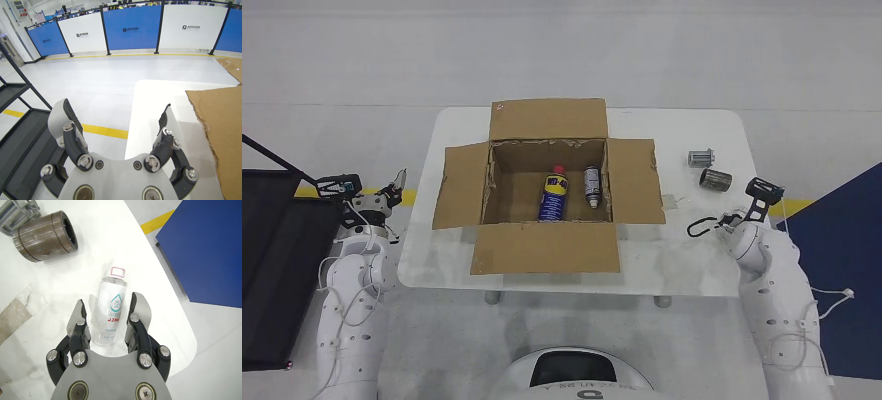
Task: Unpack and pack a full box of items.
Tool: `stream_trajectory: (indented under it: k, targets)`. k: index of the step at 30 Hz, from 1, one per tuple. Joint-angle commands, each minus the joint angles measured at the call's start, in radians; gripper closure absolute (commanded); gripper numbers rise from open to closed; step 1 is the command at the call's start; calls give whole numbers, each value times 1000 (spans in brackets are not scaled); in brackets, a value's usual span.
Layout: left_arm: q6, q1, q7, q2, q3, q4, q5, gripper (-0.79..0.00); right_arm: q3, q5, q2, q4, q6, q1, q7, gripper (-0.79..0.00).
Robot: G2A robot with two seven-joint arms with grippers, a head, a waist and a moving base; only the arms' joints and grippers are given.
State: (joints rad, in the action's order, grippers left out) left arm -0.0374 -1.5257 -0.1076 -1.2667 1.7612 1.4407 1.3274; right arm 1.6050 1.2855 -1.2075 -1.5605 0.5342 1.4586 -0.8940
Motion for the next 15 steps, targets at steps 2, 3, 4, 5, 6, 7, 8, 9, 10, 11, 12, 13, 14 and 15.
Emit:
stream_trajectory:
  k: [2,3,4,5,6,7,8,9,10,11,12,13,14,15]
  targets:
    - [0,0,0,0,0,0,0,-785,-17,46,0,19,0,-14,-25,-363]
    - [0,0,0,0,0,0,0,-785,-23,61,0,24,-2,-18,-36,-354]
    - [0,0,0,0,0,0,0,-785,-29,76,-1,30,-5,-22,-47,-345]
    - [0,0,0,0,0,0,0,-785,-34,92,-1,34,-6,-26,-54,-332]
    - [0,0,0,0,0,0,0,-785,-40,107,-1,38,-9,-29,-59,-206]
    - [0,0,0,0,0,0,0,-785,-44,116,-2,38,-9,-32,-62,0]
    - [0,0,0,0,0,0,0,-785,-45,118,-3,37,-6,-32,-63,0]
    - [0,0,0,0,0,0,0,-785,-44,119,-4,28,-7,-29,-61,0]
    - [0,0,0,0,0,0,0,-785,-41,116,-4,15,-7,-23,-55,0]
    - [0,0,0,0,0,0,0,-785,-34,107,-5,-4,-6,-15,-49,0]
    - [0,0,0,0,0,0,0,-785,-24,93,-6,-25,-4,-4,-41,0]
    - [0,0,0,0,0,0,0,-785,-13,84,-6,-48,1,7,-28,0]
    - [0,0,0,0,0,0,0,-785,1,63,-7,-73,10,18,-14,0]
    - [0,0,0,0,0,0,0,-785,16,33,-9,-101,15,29,-1,0]
